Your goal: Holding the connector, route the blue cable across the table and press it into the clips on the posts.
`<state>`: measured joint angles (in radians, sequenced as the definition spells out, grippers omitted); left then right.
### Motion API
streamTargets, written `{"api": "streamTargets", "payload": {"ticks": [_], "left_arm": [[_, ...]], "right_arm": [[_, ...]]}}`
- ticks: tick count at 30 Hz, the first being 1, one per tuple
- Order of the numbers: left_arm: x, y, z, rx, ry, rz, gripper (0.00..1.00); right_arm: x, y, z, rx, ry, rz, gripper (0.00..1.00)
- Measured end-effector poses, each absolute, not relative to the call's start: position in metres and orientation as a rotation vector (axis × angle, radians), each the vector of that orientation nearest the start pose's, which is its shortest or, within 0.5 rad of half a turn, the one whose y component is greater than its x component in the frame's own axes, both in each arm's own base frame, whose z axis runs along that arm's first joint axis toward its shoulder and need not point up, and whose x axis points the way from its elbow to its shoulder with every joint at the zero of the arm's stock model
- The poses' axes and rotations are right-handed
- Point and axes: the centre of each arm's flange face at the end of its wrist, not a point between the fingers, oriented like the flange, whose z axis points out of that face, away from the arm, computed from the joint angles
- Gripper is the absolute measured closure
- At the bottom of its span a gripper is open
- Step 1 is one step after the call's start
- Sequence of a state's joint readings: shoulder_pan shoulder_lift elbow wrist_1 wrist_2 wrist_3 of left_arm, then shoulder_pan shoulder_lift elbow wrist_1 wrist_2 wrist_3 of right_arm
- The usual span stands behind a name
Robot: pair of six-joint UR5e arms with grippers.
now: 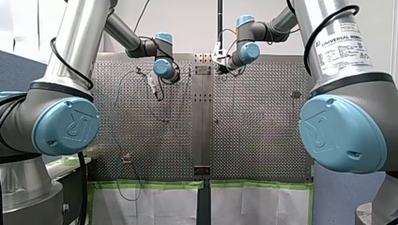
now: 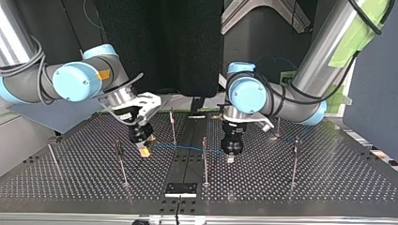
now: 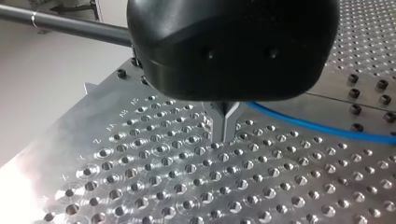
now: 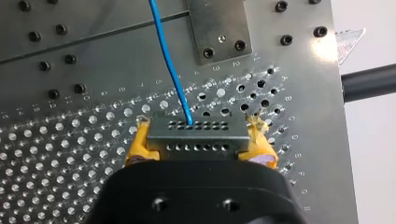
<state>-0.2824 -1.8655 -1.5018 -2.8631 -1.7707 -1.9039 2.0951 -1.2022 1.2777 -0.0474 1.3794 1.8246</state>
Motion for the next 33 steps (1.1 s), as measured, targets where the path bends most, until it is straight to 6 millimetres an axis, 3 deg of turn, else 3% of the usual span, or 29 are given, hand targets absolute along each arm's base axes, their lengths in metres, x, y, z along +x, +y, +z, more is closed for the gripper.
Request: {"api": "streamTargets", "payload": {"ticks": [10, 11, 12, 13, 14, 15, 17, 18, 20, 25, 33], "left_arm": [[0.557, -0.272, 0.388, -0.213, 1.501, -0.344, 1.00], [0.558, -0.272, 0.388, -0.214, 1.501, -0.344, 0.92], [0.557, -0.272, 0.388, -0.214, 1.502, -0.344, 0.92], [0.557, -0.272, 0.388, -0.214, 1.503, -0.344, 0.81], [0.557, -0.272, 0.388, -0.213, 1.506, -0.343, 0.60], [0.556, -0.273, 0.387, -0.213, 1.509, -0.342, 0.60], [0.555, -0.273, 0.387, -0.210, 1.519, -0.338, 0.29], [0.554, -0.274, 0.386, -0.209, 1.525, -0.336, 0.29], [0.551, -0.274, 0.386, -0.208, 1.539, -0.327, 0.00], [0.542, -0.275, 0.390, -0.203, 1.564, -0.299, 0.00], [0.505, -0.281, 0.406, -0.171, 1.612, -0.321, 0.00]], "right_arm": [[0.449, -0.480, 0.427, -2.208, 1.383, -2.423, 1.00], [0.449, -0.480, 0.427, -2.208, 1.383, -2.423, 1.00], [0.449, -0.480, 0.427, -2.209, 1.383, -2.422, 1.00], [0.449, -0.480, 0.427, -2.209, 1.384, -2.422, 1.00], [0.449, -0.480, 0.427, -2.209, 1.384, -2.421, 1.00], [0.449, -0.480, 0.427, -2.209, 1.384, -2.421, 1.00], [0.449, -0.480, 0.427, -2.210, 1.385, -2.421, 1.00], [0.449, -0.480, 0.427, -2.210, 1.384, -2.422, 1.00], [0.448, -0.480, 0.427, -2.211, 1.384, -2.421, 1.00], [0.449, -0.479, 0.428, -2.214, 1.382, -2.421, 1.00], [0.447, -0.476, 0.435, -2.210, 1.374, -2.434, 1.00]]}}
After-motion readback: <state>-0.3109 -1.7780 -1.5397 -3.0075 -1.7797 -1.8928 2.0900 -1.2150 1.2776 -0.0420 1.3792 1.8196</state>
